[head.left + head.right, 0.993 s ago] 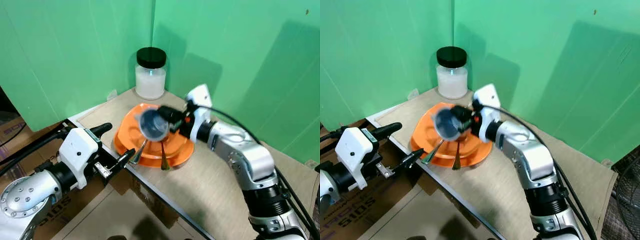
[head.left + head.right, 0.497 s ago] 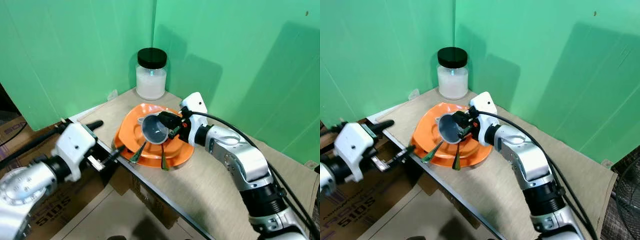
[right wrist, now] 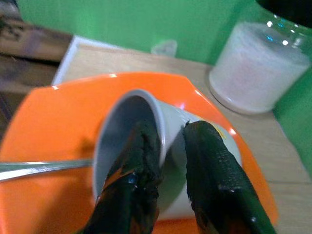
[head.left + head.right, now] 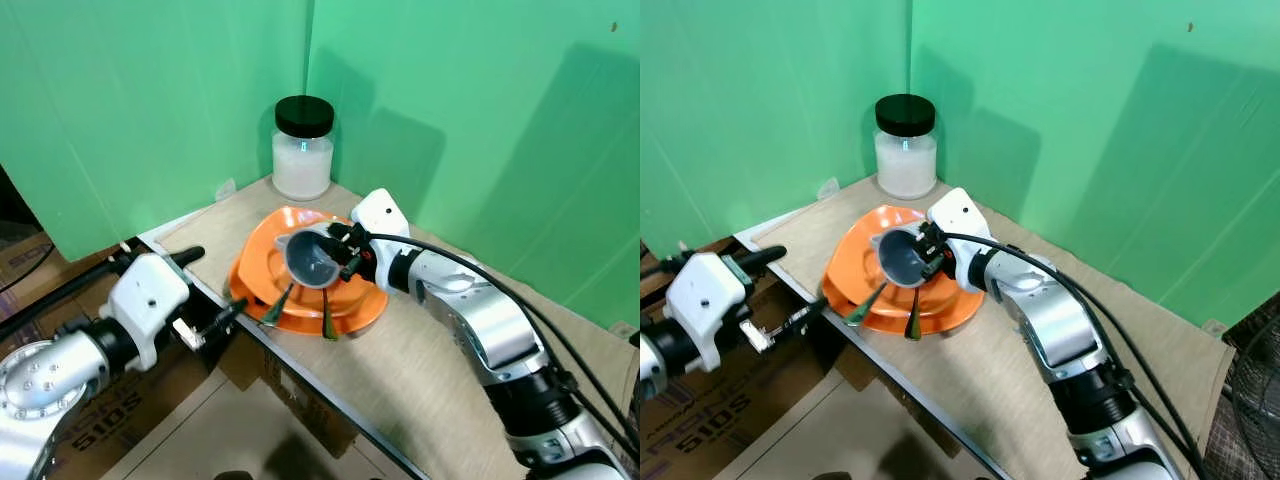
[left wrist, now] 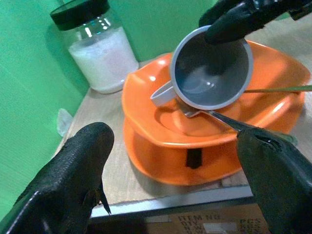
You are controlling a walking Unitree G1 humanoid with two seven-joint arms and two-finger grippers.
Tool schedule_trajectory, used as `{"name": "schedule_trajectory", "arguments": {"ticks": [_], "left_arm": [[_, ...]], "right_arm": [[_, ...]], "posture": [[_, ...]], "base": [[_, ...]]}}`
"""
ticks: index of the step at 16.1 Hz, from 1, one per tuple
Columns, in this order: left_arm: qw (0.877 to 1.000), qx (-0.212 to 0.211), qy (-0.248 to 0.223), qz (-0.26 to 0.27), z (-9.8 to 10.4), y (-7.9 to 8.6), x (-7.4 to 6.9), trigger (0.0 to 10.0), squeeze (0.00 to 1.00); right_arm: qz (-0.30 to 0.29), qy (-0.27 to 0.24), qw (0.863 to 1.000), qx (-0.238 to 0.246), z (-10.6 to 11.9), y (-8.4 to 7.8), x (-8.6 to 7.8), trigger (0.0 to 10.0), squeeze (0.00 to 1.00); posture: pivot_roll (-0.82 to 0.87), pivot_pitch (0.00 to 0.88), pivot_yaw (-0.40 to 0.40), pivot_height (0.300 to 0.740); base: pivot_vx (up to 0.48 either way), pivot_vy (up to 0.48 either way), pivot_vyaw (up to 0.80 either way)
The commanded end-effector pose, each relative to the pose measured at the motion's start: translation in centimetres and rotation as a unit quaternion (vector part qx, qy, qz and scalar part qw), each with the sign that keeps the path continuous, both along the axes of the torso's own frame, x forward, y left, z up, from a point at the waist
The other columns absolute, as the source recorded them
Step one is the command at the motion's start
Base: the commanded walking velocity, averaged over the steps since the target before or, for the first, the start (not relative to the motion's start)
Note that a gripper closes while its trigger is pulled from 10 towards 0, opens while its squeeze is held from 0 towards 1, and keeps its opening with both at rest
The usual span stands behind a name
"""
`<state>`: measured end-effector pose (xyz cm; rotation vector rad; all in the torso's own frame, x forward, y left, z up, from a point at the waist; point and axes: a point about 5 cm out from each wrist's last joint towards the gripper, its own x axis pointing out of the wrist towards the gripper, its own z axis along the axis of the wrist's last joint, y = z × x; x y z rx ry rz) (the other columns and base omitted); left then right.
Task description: Setting the table
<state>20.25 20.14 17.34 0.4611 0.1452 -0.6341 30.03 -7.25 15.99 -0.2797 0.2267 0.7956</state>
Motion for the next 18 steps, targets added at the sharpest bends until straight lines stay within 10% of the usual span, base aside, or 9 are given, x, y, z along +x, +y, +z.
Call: {"name": "schedule_trajectory", "arguments": {"ticks": [1, 2, 5, 6, 8, 16, 17, 18], "left_arm": [[1.000, 0.001, -0.001, -0.010, 0.2, -0.5, -0.2, 10.0, 0.00], [1.000, 0.000, 0.000, -0.012, 0.2, -0.6, -0.3, 10.0, 0.00], [1.000, -0.001, 0.000, -0.022, 0.2, -1.2, -0.3, 10.0, 0.00], [1.000, -0.001, -0.001, -0.024, 0.3, -1.3, -0.3, 10.0, 0.00], [1.000, 0.000, -0.002, -0.025, 0.4, -1.3, -0.3, 10.0, 0.00], [0.998, 0.052, -0.009, -0.017, 0.1, -0.8, 0.1, 10.0, 0.00], [0.997, 0.077, -0.020, -0.002, 0.0, -0.2, 0.6, 10.0, 0.90], [0.996, 0.084, -0.023, 0.002, 0.0, 0.0, 0.8, 10.0, 0.90]], "right_arm": [[-0.015, 0.005, 1.000, -0.022, -0.1, -0.4, -0.2, 10.0, 0.76], [-0.022, 0.004, 0.999, -0.036, -0.1, -0.6, -0.3, 10.0, 0.00], [-0.056, -0.015, 0.993, -0.098, -0.1, -1.3, -0.4, 10.0, 0.00], [-0.074, -0.020, 0.992, -0.104, 0.1, -1.4, -0.3, 4.9, 0.00], [-0.085, -0.021, 0.991, -0.102, 0.3, -1.6, -0.2, 0.0, 0.00], [-0.077, -0.037, 0.995, -0.044, 0.8, -0.5, 0.1, 0.0, 0.00], [-0.075, -0.037, 0.996, -0.034, 0.8, -0.5, 0.2, 0.0, 0.00], [-0.073, -0.038, 0.996, -0.030, 0.8, -0.4, 0.2, 0.0, 0.00]], "posture": [[0.18, 0.000, -0.067, 0.740], [0.18, 0.000, -0.066, 0.740], [0.18, 0.000, -0.063, 0.740], [0.18, 0.000, -0.061, 0.740], [0.17, 0.000, -0.059, 0.740], [0.18, 0.000, -0.058, 0.740], [0.18, 0.000, -0.057, 0.740], [0.18, 0.000, -0.057, 0.740]], "base": [[0.000, 0.000, 0.00], [0.000, 0.000, 0.00], [0.000, 0.000, 0.00], [0.000, 0.000, 0.00], [0.000, 0.000, 0.00], [0.000, 0.000, 0.00], [0.000, 0.000, 0.00], [0.000, 0.000, 0.00]]}}
